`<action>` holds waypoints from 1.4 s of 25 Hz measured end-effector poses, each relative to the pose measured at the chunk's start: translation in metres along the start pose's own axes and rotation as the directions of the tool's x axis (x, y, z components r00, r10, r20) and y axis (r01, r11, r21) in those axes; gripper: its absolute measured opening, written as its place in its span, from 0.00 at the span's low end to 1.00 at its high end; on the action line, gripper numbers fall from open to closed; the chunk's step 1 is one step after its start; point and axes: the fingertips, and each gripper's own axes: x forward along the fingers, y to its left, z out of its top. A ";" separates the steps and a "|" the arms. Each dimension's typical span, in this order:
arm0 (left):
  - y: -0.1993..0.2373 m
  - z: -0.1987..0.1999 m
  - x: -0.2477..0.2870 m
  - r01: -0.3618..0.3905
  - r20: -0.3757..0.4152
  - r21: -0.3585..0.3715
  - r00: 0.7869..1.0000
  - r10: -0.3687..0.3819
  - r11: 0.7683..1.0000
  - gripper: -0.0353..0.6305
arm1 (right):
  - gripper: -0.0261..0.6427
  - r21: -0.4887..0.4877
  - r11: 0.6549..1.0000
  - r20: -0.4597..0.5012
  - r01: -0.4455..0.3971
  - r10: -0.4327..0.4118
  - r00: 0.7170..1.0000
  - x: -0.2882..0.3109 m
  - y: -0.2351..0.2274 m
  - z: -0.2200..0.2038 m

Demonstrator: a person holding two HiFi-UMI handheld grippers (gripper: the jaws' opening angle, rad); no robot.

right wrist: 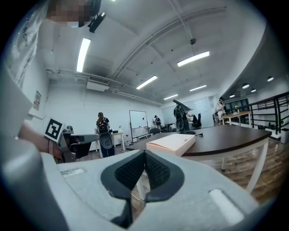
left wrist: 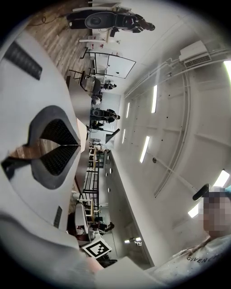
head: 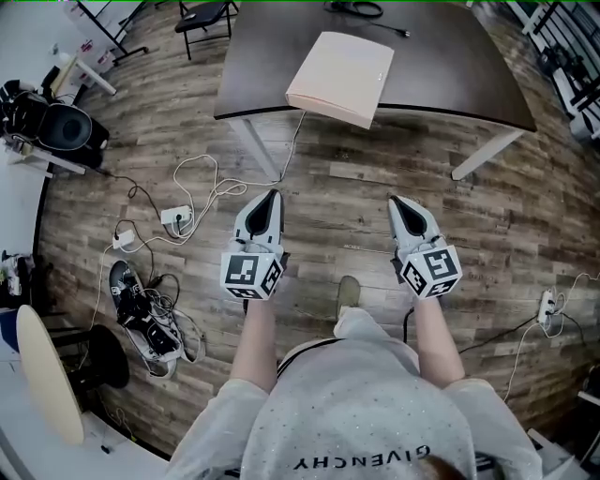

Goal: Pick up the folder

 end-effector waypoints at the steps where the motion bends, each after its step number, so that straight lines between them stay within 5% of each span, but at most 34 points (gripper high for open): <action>1: 0.000 -0.001 0.009 -0.001 -0.002 -0.001 1.000 0.001 1.000 0.05 | 0.04 0.001 1.000 0.000 -0.006 0.006 1.000 0.006 -0.006 0.001; 11: 0.000 -0.011 0.077 -0.023 -0.005 -0.013 1.000 0.023 1.000 0.05 | 0.04 0.089 0.995 0.006 -0.055 0.054 0.998 0.046 -0.064 0.002; 14: -0.002 -0.014 0.090 -0.023 -0.015 -0.013 1.000 0.023 1.000 0.05 | 0.17 0.165 0.985 0.010 -0.056 0.055 0.998 0.050 -0.075 -0.004; 27: 0.016 -0.037 0.157 0.033 -0.047 -0.025 0.998 -0.034 0.999 0.05 | 0.32 0.392 0.911 0.013 -0.125 0.131 0.991 0.127 -0.103 -0.021; 31: 0.023 -0.037 0.192 0.050 -0.038 -0.041 0.998 -0.052 0.998 0.05 | 0.46 0.458 0.881 0.002 -0.119 0.133 0.991 0.157 -0.123 -0.018; 35: 0.025 -0.041 0.218 0.075 -0.050 -0.036 0.996 -0.077 0.996 0.05 | 0.50 0.490 0.867 -0.018 -0.089 0.112 0.994 0.182 -0.145 -0.020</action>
